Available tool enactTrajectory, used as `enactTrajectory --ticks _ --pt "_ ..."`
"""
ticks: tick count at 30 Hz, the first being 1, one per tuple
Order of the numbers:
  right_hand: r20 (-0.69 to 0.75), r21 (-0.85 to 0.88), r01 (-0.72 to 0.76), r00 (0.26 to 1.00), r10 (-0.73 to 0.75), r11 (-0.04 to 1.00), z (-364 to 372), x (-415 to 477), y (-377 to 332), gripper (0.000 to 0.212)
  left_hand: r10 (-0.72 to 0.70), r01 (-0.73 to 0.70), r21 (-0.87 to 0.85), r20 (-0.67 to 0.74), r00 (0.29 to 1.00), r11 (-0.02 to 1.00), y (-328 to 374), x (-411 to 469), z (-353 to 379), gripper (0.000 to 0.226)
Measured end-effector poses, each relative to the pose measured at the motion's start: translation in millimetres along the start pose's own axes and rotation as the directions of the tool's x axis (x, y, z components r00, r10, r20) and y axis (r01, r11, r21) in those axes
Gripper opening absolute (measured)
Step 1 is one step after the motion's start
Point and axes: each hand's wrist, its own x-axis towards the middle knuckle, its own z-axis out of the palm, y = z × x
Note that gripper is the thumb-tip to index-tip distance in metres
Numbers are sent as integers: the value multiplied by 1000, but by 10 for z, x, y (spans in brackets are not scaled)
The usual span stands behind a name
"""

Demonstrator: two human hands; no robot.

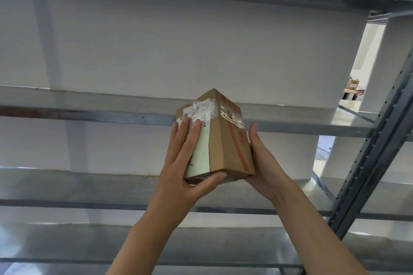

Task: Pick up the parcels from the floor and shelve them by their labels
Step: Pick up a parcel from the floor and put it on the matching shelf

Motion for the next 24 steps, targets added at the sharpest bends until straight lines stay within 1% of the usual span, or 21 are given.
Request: enactTrajectory --ticks 2,4,6,8,10,12,13,15,18,21,24 --pt "30 -12 0 1000 1 1000 23 -9 0 68 0 0 20 17 1000 1000 -6 18 -6 95" --pt "37 -27 -3 999 4 1000 41 -10 41 63 13 -16 57 52 999 998 -5 19 3 96" --pt "45 -1 1 999 -1 1000 45 -9 91 61 19 -26 80 76 997 996 2 12 13 97" --pt "57 38 8 998 -10 999 47 -6 124 62 16 -23 68 98 995 997 32 -3 4 95" --pt "72 87 11 997 -17 996 53 1 147 64 -6 8 -20 108 994 1000 83 -31 -13 86" --pt "86 133 12 996 -23 991 71 13 157 65 -60 72 -173 75 995 982 132 -52 -28 66" --pt "90 142 12 996 -25 990 80 20 167 66 -110 119 -254 50 993 960 151 -52 -34 59" --pt "92 155 9 996 -23 988 108 32 187 66 -210 199 -420 21 978 886 168 -25 -41 55" --pt "91 179 10 995 -27 984 155 36 207 65 -292 229 -600 -8 956 766 140 -17 -19 51" --pt "78 184 22 996 -37 983 202 24 202 62 -359 252 -697 -9 933 671 155 1 -39 50" --pt "58 201 27 997 -40 979 243 21 216 61 -408 293 -752 35 912 590 206 77 -95 45"
